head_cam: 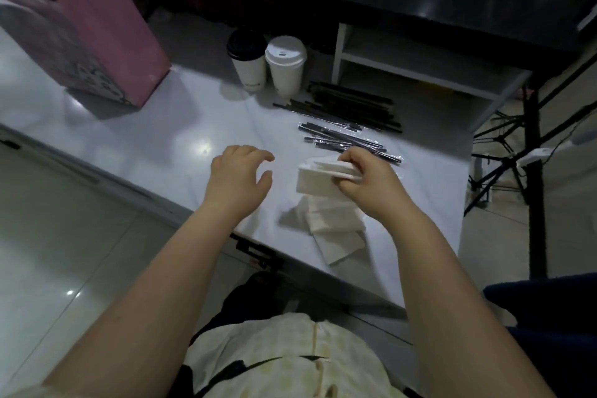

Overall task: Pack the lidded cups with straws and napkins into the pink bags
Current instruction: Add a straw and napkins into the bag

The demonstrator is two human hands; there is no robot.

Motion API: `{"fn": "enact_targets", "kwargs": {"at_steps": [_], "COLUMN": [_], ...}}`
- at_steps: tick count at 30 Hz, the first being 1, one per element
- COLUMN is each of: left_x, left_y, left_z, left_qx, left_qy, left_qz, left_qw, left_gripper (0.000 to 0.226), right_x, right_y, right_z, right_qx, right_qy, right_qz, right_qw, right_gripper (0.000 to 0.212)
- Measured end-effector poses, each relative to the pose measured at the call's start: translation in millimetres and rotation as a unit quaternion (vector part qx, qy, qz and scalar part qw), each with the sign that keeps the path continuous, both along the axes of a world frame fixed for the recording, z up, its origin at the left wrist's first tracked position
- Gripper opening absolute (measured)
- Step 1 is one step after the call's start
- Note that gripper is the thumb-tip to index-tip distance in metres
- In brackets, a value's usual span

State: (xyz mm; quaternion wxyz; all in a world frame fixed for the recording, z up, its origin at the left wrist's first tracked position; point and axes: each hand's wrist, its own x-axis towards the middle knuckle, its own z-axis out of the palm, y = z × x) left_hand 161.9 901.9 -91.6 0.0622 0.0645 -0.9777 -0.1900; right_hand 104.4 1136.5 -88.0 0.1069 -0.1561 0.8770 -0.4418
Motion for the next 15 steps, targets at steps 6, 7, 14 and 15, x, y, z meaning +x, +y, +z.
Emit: {"fn": "enact_targets", "kwargs": {"at_steps": [6,7,14,15], "left_x": [19.4,24.2,69.4,76.6], "left_y": [-35.2,-42.9,-132.6,-149.7], "left_z": [20.4,20.7,14.2,13.5], "left_qx": [-0.013,-0.014,-0.010,-0.008], "left_qy": [0.045,0.046,0.038,0.040], "left_qz": [0.044,0.051,0.136,0.151], "left_qw": [0.998,0.998,0.990,0.988], "left_gripper": [0.029,0.029,0.032,0.032], "right_x": [-8.8,-7.8,6.1,8.0], "right_y": [-62.5,-76.6,-185.4,-203.9], "right_z": [17.5,17.7,25.2,27.9], "right_qx": [-0.057,-0.059,-0.032,-0.042], "right_qy": [0.062,0.069,0.075,0.067], "right_qz": [0.002,0.008,0.074,0.082], "right_qw": [0.996,0.996,0.994,0.994], "right_gripper": [0.021,0.019,0.013,0.012]}}
